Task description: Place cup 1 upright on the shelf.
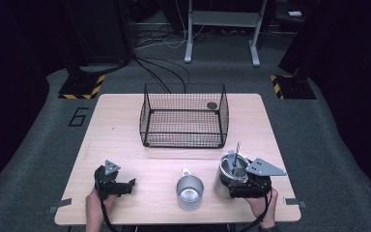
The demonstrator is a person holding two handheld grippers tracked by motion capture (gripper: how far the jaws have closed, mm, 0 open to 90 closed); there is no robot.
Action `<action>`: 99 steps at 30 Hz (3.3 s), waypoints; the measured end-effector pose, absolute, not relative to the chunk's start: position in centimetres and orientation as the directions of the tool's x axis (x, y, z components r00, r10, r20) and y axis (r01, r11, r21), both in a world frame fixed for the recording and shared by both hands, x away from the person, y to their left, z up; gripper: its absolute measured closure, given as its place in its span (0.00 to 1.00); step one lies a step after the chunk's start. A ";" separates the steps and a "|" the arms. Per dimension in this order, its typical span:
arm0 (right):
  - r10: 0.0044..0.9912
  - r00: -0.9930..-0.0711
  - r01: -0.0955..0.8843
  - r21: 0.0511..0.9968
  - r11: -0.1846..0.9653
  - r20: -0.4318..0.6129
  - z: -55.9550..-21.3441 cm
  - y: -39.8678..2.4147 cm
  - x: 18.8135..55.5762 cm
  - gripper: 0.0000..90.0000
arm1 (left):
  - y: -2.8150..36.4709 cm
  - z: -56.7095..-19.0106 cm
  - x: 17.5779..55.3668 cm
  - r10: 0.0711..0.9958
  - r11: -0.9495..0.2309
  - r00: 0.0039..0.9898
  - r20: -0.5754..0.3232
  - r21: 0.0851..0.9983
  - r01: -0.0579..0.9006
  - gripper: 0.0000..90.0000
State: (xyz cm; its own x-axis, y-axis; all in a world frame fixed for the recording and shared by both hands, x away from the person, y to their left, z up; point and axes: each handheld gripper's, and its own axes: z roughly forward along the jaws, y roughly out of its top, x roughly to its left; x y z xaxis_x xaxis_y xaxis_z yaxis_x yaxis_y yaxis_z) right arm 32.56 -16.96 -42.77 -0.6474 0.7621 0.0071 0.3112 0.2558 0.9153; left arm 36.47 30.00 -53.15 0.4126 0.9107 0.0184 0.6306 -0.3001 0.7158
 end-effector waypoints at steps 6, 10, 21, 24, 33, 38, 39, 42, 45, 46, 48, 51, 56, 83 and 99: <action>0.754 -0.657 0.298 0.917 0.264 -0.003 -42.1 -16.8 33.1 0.04 | 30.0 -53.1 36.5 0.911 -0.300 0.412 0.019 0.716 0.630 0.01; 0.749 -0.662 0.299 0.913 0.277 -0.011 -41.9 -16.6 33.4 0.04 | 30.0 -53.1 36.5 0.911 -0.299 0.412 0.018 0.716 0.631 0.01; 0.747 -0.665 0.292 0.914 0.280 -0.017 -41.3 -16.0 34.3 0.04 | 30.0 -53.1 36.5 0.911 -0.301 0.413 0.020 0.715 0.631 0.01; 0.744 -0.667 0.285 0.917 0.280 -0.020 -41.0 -15.9 34.6 0.04 | 30.0 -53.1 36.5 0.911 -0.300 0.412 0.019 0.716 0.631 0.01; 0.740 -0.673 0.279 0.917 0.285 -0.025 -40.5 -15.4 35.8 0.04 | 30.0 -53.2 36.5 0.912 -0.296 0.409 0.017 0.716 0.632 0.01; 0.737 -0.675 0.270 0.919 0.289 -0.034 -39.9 -15.0 36.3 0.04 | 30.0 -53.1 36.5 0.912 -0.297 0.409 0.017 0.716 0.632 0.01; 0.737 -0.676 0.271 0.919 0.288 -0.031 -39.7 -15.0 36.4 0.04 | 30.0 -53.1 36.5 0.912 -0.297 0.409 0.017 0.716 0.632 0.01; 0.735 -0.676 0.258 0.923 0.287 -0.040 -39.3 -14.8 36.8 0.04 | 30.0 -53.2 36.5 0.912 -0.296 0.409 0.016 0.716 0.632 0.01; 0.735 -0.676 0.250 0.923 0.292 -0.049 -39.0 -14.6 37.1 0.04 | 30.0 -53.2 36.5 0.912 -0.296 0.410 0.016 0.716 0.632 0.01; 0.734 -0.677 0.250 0.921 0.300 -0.055 -38.7 -14.4 37.3 0.04 | 30.0 -53.1 36.5 0.912 -0.297 0.410 0.017 0.716 0.632 0.01; 0.731 -0.680 0.246 0.922 0.300 -0.057 -38.5 -14.4 37.5 0.04 | 30.0 -53.1 36.5 0.912 -0.297 0.409 0.017 0.716 0.632 0.01; 0.730 -0.681 0.241 0.923 0.299 -0.058 -38.3 -14.3 37.8 0.04 | 30.0 -53.1 36.5 0.912 -0.297 0.409 0.016 0.716 0.632 0.01; 0.728 -0.683 0.241 0.922 0.302 -0.060 -37.9 -14.1 38.6 0.04 | 30.0 -53.1 36.5 0.912 -0.297 0.409 0.017 0.716 0.632 0.01; 0.731 -0.680 0.228 0.931 0.287 -0.059 -34.6 -13.0 42.0 0.04 | 30.0 -53.1 36.5 0.912 -0.295 0.409 0.015 0.715 0.633 0.01; 0.743 -0.666 0.221 0.934 0.280 -0.065 -32.9 -12.7 44.5 0.04 | 30.0 -53.1 36.5 0.912 -0.295 0.409 0.015 0.716 0.633 0.01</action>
